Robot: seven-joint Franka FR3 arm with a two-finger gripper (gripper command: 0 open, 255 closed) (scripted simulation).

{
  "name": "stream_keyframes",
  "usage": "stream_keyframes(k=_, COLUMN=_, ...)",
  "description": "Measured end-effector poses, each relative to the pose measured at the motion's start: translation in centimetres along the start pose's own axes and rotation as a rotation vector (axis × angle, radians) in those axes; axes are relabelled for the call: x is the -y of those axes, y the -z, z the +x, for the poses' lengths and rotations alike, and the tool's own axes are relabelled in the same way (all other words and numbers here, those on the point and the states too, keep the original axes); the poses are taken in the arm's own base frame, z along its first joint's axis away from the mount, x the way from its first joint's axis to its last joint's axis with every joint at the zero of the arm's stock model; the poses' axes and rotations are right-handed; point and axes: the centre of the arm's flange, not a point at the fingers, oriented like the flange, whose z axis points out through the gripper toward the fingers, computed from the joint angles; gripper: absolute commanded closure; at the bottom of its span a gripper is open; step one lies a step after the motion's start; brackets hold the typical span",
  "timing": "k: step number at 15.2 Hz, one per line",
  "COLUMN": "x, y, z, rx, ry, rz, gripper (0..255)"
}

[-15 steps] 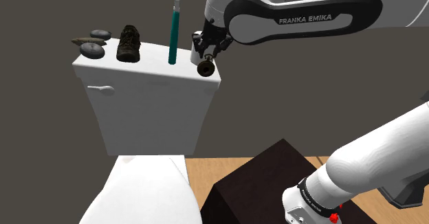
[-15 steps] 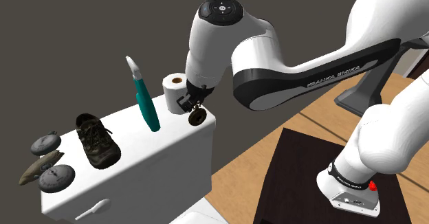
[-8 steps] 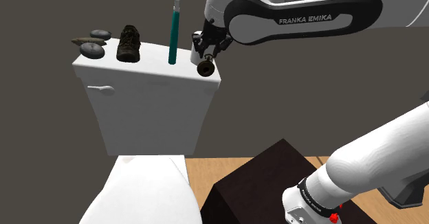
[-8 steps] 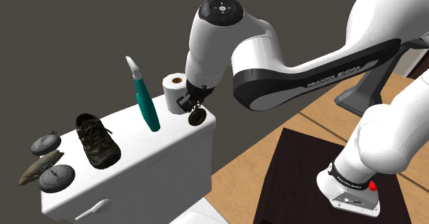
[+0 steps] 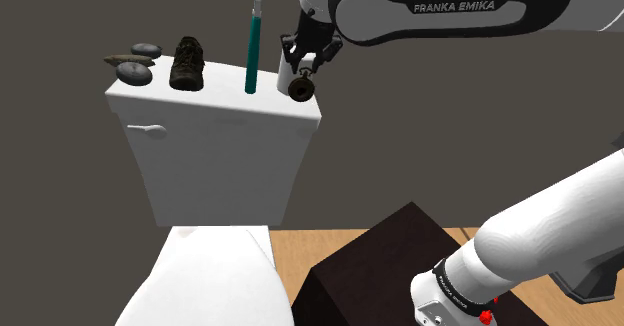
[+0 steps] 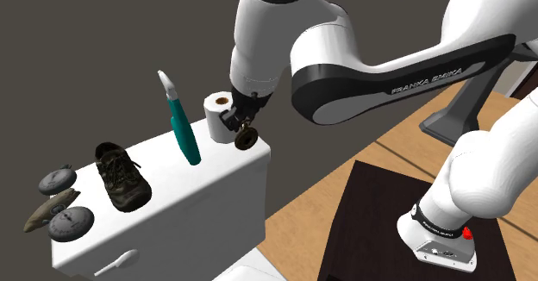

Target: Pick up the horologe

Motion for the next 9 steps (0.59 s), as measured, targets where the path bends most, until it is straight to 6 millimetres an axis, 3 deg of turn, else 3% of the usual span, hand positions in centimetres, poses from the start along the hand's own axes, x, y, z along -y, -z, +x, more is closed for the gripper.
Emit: stream_keyframes(k=9, x=-0.7, y=4.1, z=1.9, rx=0.0, ry=0.0, rz=0.0, gripper=255)
